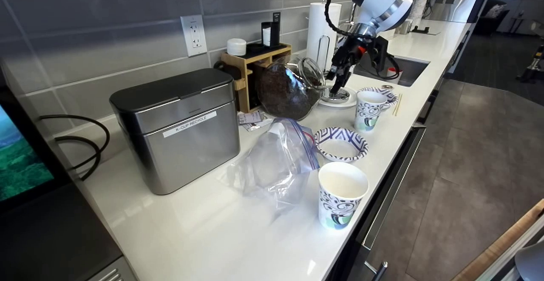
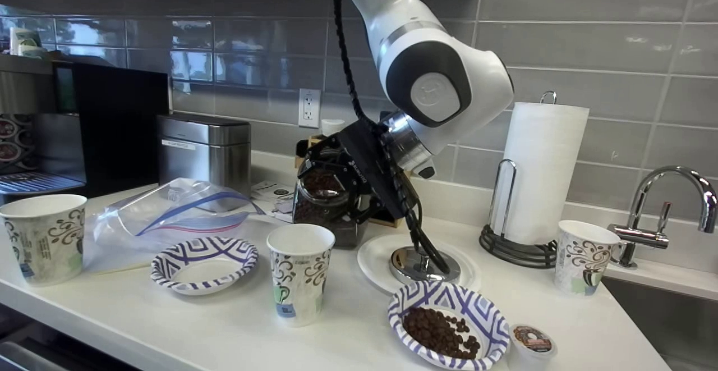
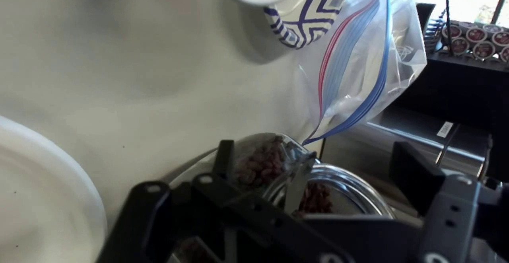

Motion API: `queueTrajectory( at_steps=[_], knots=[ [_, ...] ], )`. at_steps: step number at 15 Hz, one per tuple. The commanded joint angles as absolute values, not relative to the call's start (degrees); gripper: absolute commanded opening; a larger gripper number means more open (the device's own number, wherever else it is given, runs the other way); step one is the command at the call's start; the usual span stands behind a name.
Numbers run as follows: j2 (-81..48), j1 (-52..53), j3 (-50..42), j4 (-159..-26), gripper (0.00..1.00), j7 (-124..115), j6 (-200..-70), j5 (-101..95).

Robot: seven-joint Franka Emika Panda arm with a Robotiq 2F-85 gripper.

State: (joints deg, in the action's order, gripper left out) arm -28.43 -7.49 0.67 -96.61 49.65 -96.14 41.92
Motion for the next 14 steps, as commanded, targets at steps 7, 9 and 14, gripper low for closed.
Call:
queueTrajectory(
  at_steps=[7, 9, 14],
  knots=[
    [-34.2, -10.1, 2.0, -89.4, 0.76, 41.4, -86.8, 45.6],
    [-34.8, -10.1, 1.8, -88.3, 0.74, 39.6, -84.9, 45.4],
    [-36.1, -10.0, 1.7, -86.7, 0.74, 36.0, -85.0, 45.2]
  ],
)
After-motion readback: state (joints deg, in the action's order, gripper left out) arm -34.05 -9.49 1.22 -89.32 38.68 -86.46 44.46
